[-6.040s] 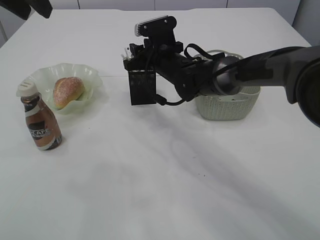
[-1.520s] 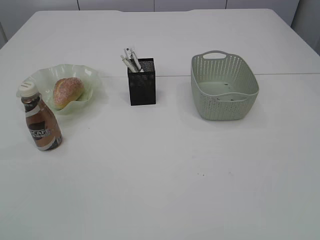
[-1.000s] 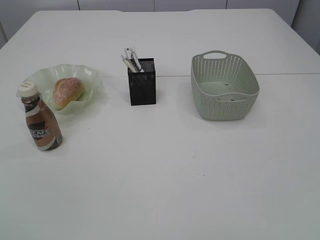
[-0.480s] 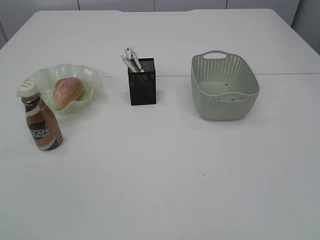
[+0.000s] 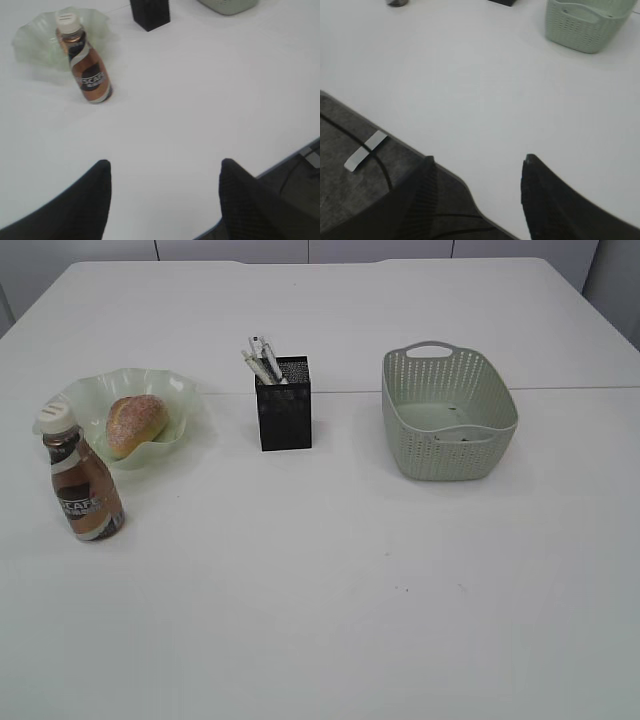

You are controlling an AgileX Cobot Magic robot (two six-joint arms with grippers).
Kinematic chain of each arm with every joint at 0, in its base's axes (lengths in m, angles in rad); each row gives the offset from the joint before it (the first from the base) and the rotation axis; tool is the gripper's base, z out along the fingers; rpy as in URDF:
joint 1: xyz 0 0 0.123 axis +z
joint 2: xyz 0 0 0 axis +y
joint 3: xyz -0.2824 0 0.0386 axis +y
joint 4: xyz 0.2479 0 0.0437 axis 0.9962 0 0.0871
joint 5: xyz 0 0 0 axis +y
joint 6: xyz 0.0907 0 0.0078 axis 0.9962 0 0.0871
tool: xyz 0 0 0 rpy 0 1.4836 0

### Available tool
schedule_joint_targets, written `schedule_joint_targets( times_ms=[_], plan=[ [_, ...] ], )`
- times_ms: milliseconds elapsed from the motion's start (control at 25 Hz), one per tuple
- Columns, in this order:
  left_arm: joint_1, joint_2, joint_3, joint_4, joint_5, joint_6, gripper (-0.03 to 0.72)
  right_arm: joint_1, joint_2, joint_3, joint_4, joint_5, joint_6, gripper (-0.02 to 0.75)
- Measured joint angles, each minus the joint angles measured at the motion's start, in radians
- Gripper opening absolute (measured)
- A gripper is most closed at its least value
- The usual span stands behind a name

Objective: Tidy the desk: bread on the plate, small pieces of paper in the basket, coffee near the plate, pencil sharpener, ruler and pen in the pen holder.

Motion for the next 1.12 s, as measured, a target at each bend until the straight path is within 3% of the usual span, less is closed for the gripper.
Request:
schedule_joint_targets(
  times_ms=[240,360,520,1120],
  plan=[
    [0.231,0.0,0.0,-0.002,0.0,0.0,0.497,-0.214,0.0,0.0,0.0,0.0,0.0,0.398],
    [0.306,0.0,0.0,-0.002,0.0,0.0,0.497,-0.292,0.0,0.0,0.0,0.0,0.0,0.398],
    [0.322,0.0,0.0,-0.002,0.0,0.0,0.497,-0.342,0.0,0.0,0.0,0.0,0.002,0.398],
    [0.322,0.0,0.0,-0.002,0.0,0.0,0.497,-0.346,0.0,0.0,0.0,0.0,0.002,0.398]
  ],
)
